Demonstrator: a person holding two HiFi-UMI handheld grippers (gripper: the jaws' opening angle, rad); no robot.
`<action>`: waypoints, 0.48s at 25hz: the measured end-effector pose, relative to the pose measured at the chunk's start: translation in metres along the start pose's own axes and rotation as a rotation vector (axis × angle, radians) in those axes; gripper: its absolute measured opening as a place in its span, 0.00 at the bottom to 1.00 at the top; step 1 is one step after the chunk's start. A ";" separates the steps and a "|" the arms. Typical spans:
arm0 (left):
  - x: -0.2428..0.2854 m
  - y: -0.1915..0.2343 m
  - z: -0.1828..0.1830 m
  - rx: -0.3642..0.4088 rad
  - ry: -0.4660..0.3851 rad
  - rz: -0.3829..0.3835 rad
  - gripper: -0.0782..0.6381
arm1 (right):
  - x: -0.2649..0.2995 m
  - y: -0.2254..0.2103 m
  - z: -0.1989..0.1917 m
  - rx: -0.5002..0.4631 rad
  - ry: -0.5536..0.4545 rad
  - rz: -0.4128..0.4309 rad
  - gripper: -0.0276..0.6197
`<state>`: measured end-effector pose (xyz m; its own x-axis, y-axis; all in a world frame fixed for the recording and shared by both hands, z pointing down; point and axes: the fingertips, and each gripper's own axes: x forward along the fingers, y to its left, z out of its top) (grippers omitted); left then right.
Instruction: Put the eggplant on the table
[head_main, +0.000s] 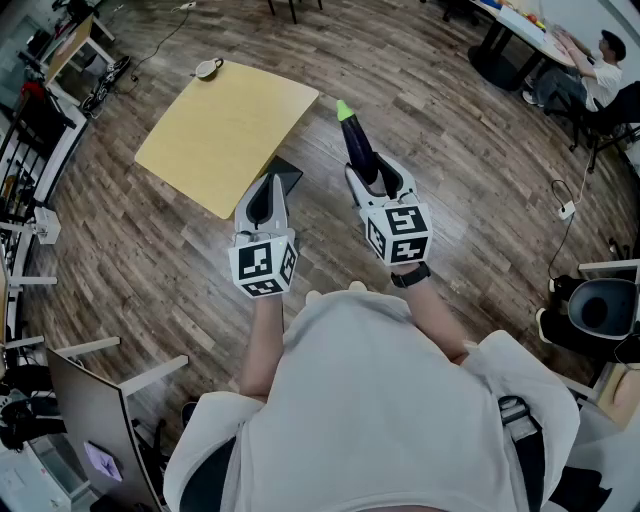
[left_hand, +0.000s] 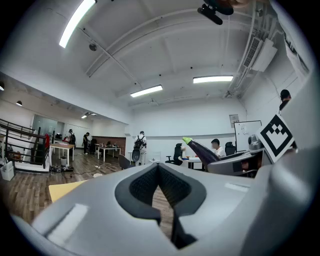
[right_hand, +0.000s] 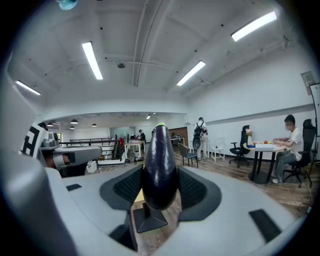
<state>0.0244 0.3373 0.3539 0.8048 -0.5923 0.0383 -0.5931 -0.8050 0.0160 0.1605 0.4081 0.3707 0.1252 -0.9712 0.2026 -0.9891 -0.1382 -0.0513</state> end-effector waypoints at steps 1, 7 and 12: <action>0.001 -0.003 0.000 0.001 0.000 -0.002 0.12 | -0.001 -0.002 -0.001 0.000 0.004 0.002 0.38; 0.022 -0.029 -0.001 0.008 0.001 -0.018 0.12 | -0.006 -0.033 -0.007 0.013 0.014 0.003 0.38; 0.024 -0.031 -0.029 -0.020 0.063 0.011 0.12 | -0.001 -0.051 -0.028 0.064 0.048 0.014 0.38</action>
<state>0.0612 0.3491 0.3829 0.7956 -0.5972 0.1017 -0.6028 -0.7971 0.0354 0.2091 0.4213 0.4003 0.1063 -0.9629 0.2479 -0.9834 -0.1386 -0.1167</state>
